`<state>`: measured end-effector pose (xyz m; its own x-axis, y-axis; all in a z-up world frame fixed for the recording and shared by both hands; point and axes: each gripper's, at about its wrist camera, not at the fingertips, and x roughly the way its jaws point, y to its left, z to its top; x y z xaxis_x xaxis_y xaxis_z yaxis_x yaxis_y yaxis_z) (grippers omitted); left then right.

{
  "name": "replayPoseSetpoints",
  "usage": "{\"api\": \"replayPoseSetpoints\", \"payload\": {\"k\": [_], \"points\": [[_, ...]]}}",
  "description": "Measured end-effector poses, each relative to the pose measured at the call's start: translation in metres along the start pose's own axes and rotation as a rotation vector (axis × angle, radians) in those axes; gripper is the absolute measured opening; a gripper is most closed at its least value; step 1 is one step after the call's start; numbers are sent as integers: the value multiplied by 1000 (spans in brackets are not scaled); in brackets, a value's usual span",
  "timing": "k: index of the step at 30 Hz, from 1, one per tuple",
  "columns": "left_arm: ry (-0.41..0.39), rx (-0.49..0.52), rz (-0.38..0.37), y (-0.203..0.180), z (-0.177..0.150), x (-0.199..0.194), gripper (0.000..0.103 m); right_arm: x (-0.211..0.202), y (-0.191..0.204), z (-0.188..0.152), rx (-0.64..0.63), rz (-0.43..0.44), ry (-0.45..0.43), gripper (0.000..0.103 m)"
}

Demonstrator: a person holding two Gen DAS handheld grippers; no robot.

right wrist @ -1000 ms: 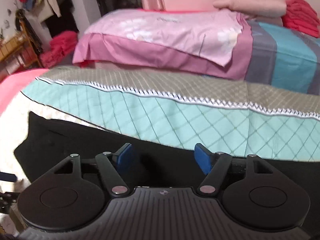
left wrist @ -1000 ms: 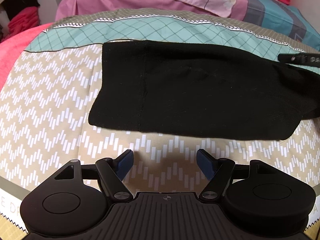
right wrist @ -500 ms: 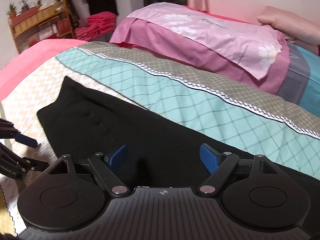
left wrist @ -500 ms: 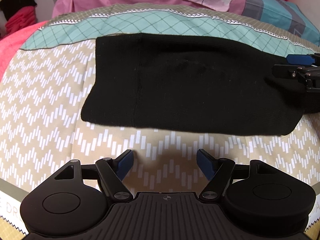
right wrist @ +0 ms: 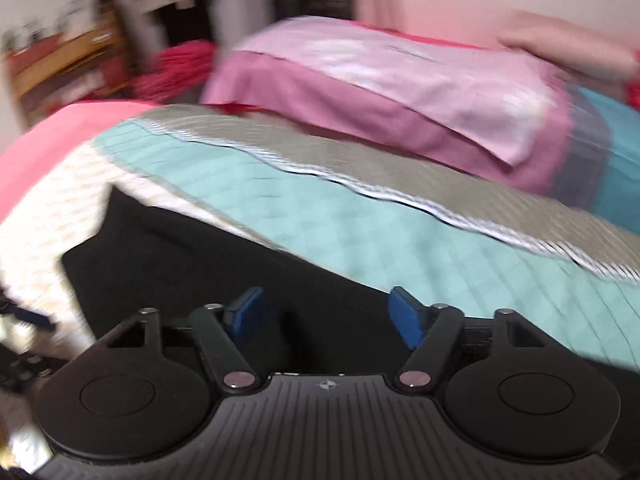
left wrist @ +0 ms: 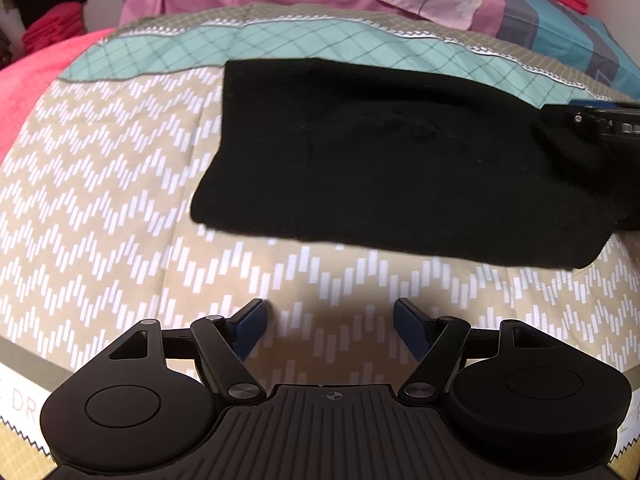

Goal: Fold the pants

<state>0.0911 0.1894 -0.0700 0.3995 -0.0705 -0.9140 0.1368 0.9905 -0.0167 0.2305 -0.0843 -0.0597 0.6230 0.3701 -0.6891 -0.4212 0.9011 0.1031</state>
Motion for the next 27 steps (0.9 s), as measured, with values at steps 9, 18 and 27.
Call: {"api": "replayPoseSetpoints", "payload": {"k": [9,18,27], "points": [[-22,4,7,6,-2,-6,103,59,81,30,-259,107,12,73],[-97,53,-2,2,28,-18,103,62,71,47,-113,75,7,77],[-146,125,-102,-57,81,0,103,-38,-18,-8,183,7,-89,78]]}}
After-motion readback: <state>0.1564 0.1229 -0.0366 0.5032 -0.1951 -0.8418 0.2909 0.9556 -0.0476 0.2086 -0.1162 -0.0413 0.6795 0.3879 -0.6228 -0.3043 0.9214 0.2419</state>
